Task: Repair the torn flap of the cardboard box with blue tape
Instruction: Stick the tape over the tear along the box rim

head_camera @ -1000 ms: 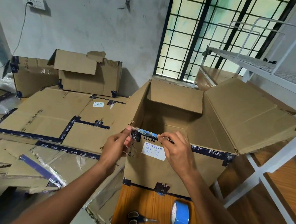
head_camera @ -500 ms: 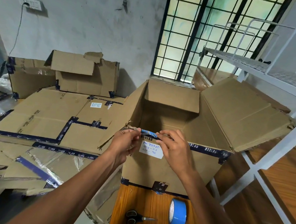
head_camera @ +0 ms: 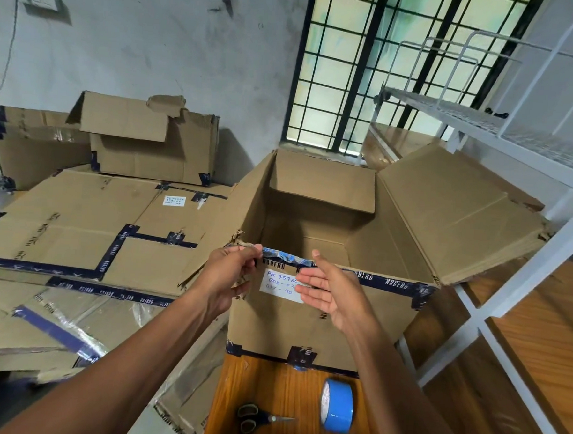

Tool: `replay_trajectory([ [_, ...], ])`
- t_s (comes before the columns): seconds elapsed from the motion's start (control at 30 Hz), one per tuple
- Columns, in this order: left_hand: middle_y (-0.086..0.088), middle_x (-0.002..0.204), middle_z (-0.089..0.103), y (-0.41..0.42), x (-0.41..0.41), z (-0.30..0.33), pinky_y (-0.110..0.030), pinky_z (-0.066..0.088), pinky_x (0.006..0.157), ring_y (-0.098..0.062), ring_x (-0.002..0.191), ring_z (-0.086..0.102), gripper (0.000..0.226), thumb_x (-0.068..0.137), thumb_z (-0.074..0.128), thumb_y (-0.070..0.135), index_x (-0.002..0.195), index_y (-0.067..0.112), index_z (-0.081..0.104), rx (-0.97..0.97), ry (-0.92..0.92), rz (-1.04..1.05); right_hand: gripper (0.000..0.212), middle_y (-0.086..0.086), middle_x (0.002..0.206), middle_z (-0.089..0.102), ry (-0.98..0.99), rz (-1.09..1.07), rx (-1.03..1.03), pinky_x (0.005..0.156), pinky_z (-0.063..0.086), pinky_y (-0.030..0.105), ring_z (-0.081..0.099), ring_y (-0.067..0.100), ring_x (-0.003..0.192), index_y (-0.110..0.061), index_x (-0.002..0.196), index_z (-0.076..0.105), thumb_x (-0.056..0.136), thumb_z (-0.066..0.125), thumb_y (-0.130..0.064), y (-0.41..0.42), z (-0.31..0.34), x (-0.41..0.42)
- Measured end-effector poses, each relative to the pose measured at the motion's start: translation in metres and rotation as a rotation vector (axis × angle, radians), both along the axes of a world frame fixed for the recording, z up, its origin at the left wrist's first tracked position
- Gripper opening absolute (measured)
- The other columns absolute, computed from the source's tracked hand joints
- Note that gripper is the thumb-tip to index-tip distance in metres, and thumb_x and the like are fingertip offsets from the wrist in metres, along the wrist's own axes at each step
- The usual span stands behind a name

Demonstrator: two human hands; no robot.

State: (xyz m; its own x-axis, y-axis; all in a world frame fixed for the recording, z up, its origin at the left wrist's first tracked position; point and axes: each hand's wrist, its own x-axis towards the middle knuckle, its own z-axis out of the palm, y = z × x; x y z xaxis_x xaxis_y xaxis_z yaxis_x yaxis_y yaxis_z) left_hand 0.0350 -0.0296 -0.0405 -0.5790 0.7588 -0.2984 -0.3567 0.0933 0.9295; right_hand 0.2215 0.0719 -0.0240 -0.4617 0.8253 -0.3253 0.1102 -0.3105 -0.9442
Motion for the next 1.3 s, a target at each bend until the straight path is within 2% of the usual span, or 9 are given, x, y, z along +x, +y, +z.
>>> replay_trajectory([
  [0.23,0.006,0.064,0.063,0.002,-0.003,-0.001,-0.036,0.046,0.076,-0.015,0.080,0.067,0.016,0.099,0.076,0.028,0.084,0.023,0.079,0.005,-0.002,0.006,0.024,0.012,0.100,0.083,0.127,-0.098,-0.113,0.079,0.066,0.037,0.082,0.027,0.089,-0.003,0.108,0.077,0.095,0.078,-0.023,-0.004,0.003,-0.010],
  [0.37,0.005,0.066,0.064,0.001,-0.005,-0.002,-0.039,0.046,0.078,-0.017,0.084,0.065,0.019,0.099,0.077,0.029,0.081,0.022,0.078,0.027,-0.012,-0.012,0.016,0.013,0.100,0.083,0.170,-0.129,-0.048,0.096,0.062,0.042,0.081,0.025,0.097,-0.003,0.105,0.078,0.096,0.077,-0.017,-0.004,-0.004,-0.009],
  [0.57,0.005,0.068,0.063,-0.002,-0.008,-0.009,-0.040,0.044,0.081,-0.012,0.080,0.063,0.018,0.099,0.075,0.028,0.082,0.023,0.078,0.089,-0.011,-0.049,0.025,0.016,0.107,0.081,0.254,-0.107,0.038,0.108,0.056,0.041,0.078,0.024,0.107,0.002,0.116,0.075,0.095,0.077,-0.013,-0.005,-0.020,-0.007],
  [0.77,-0.002,0.069,0.062,-0.002,-0.010,-0.020,-0.036,0.053,0.087,-0.010,0.073,0.065,0.022,0.103,0.071,0.017,0.082,0.013,0.074,0.211,0.004,-0.065,0.017,0.017,0.103,0.082,0.269,-0.150,0.155,0.102,0.060,0.033,0.079,0.023,0.103,0.001,0.110,0.075,0.097,0.073,-0.009,-0.010,-0.031,-0.009],
  [0.83,-0.004,0.073,0.064,-0.001,-0.011,-0.024,-0.035,0.055,0.088,-0.013,0.080,0.065,0.025,0.103,0.070,0.014,0.079,0.012,0.073,0.228,0.043,-0.065,0.011,0.012,0.100,0.083,0.237,-0.158,0.214,0.097,0.061,0.030,0.080,0.020,0.100,-0.006,0.107,0.076,0.098,0.072,-0.011,-0.011,-0.034,-0.010],
  [1.0,-0.003,0.074,0.069,0.002,-0.014,-0.033,-0.022,0.059,0.071,-0.007,0.076,0.069,0.023,0.103,0.070,0.013,0.081,0.007,0.072,0.234,0.195,-0.028,0.010,-0.001,0.091,0.083,0.013,-0.167,0.474,0.089,0.064,0.029,0.080,0.011,0.091,-0.013,0.098,0.080,0.099,0.073,-0.019,-0.011,-0.039,-0.009],
  [1.1,-0.002,0.079,0.077,0.004,-0.015,-0.038,-0.031,0.064,0.076,-0.011,0.081,0.073,0.020,0.102,0.073,0.019,0.086,0.008,0.074,0.182,0.307,0.014,0.013,-0.017,0.079,0.078,-0.230,-0.210,0.716,0.069,0.061,0.021,0.075,-0.004,0.081,-0.027,0.088,0.078,0.099,0.073,-0.029,-0.014,-0.040,-0.009],
  [1.17,0.000,0.081,0.080,0.006,-0.015,-0.042,-0.038,0.066,0.079,-0.014,0.080,0.077,0.018,0.100,0.075,0.026,0.088,0.014,0.077,0.119,0.435,0.069,0.015,-0.024,0.073,0.071,-0.378,-0.248,0.880,0.057,0.053,0.017,0.071,-0.005,0.073,-0.034,0.084,0.074,0.099,0.073,-0.035,-0.016,-0.039,-0.010],
  [1.3,0.003,0.075,0.079,0.006,-0.012,-0.044,-0.043,0.067,0.075,-0.015,0.076,0.078,0.019,0.100,0.076,0.035,0.086,0.023,0.077,0.073,0.655,0.145,0.019,-0.014,0.075,0.076,-0.461,-0.284,1.041,0.055,0.044,0.010,0.062,-0.004,0.063,-0.025,0.087,0.076,0.101,0.070,-0.036,-0.015,-0.041,-0.015],
])
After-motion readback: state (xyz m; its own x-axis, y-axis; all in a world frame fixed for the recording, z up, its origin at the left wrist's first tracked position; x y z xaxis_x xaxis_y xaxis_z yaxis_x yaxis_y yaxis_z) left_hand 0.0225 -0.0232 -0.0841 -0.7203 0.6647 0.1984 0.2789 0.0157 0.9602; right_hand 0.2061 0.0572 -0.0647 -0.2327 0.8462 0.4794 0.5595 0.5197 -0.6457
